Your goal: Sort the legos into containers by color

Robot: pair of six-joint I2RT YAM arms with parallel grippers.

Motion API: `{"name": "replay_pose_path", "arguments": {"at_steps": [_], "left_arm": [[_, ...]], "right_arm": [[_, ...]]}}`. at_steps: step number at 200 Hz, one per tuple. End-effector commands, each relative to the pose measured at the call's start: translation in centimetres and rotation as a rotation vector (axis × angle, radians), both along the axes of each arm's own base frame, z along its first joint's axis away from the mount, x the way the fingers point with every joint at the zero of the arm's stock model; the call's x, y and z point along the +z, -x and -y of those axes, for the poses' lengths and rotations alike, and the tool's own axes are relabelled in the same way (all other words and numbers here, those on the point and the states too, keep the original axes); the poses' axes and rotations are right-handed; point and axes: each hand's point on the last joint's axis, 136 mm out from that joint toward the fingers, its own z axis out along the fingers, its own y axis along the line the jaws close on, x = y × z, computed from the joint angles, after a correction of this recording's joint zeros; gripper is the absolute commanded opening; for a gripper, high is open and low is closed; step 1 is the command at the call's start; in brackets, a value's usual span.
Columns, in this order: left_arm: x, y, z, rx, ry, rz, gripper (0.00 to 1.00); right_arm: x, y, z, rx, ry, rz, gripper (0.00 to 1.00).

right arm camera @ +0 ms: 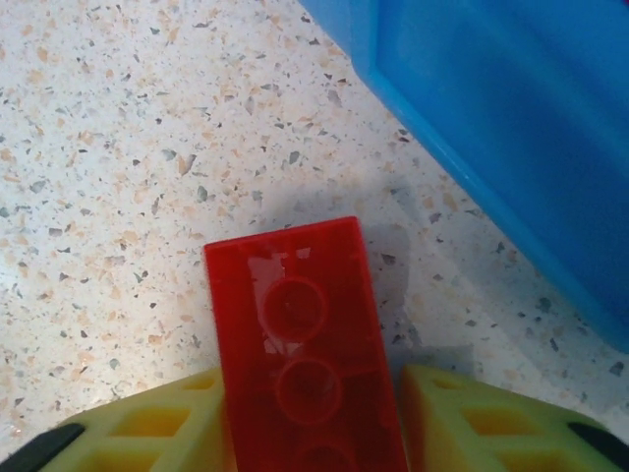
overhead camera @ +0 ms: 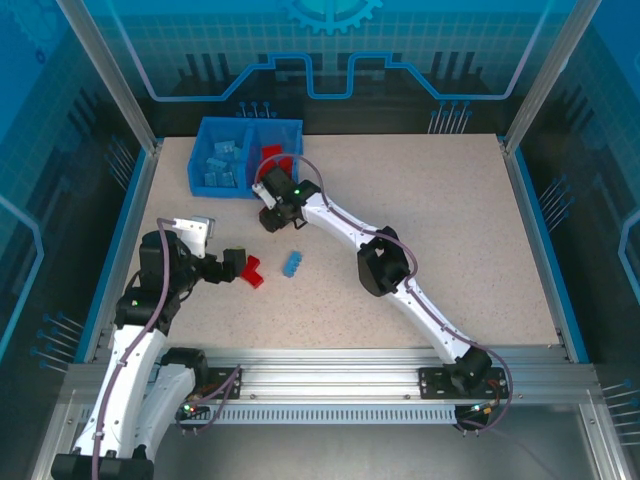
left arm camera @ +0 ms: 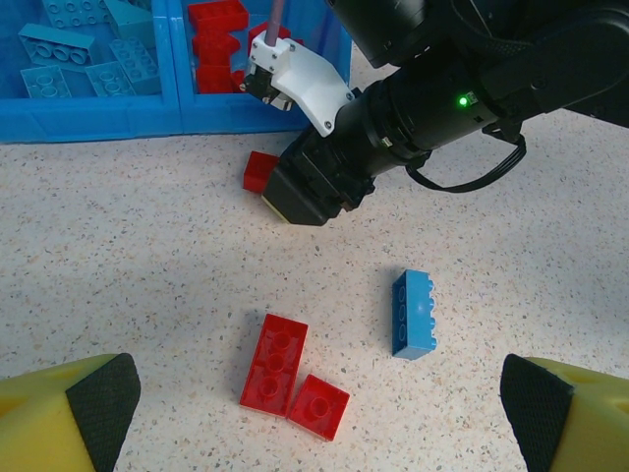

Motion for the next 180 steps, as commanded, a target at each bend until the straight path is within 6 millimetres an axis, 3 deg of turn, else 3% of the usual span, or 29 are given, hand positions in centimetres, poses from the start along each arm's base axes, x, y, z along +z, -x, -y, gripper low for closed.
{"name": "replay_pose_path", "arguments": {"at_steps": [1, 28, 67, 86, 104, 128, 180], "left_arm": [[0.2, 0.3, 0.3, -0.021, -0.008, 0.006, 0.99], [0.1, 0.3, 0.2, -0.019, -0.01, 0.004, 0.99], [0.2, 0.3, 0.2, -0.018, -0.013, 0.007, 0.99], [0.3, 0.2, 0.2, -0.018, -0.012, 0.01, 0.99], [0.3, 0.2, 0.2, -0.019, -0.013, 0.01, 0.99], [0.3, 0.2, 0.2, -0.019, -0.013, 0.011, 0.99], [0.3, 0.3, 0.2, -0.019, -0.011, 0.011, 0.99]], "right_arm": [[0.1, 1.5, 0.0, 0.008, 0.033, -0.026, 0.37], [3.2, 1.7, -0.5, 0.018, -0.005, -0.001, 0.3], [11.6, 2.2, -0.6, 0.007, -0.123, 0.083, 0.25], [16.1, 1.2, -0.2, -0.04, -0.21, 0.175, 0.24], [18.6, -0.6, 0.4, -0.107, -0.265, 0.247, 0.24], [19.1, -4.0, 1.1, -0.207, -0.303, 0.302, 0.24], [17.0, -10.3, 0.4, -0.259, -0.386, 0.436, 0.22]]}}
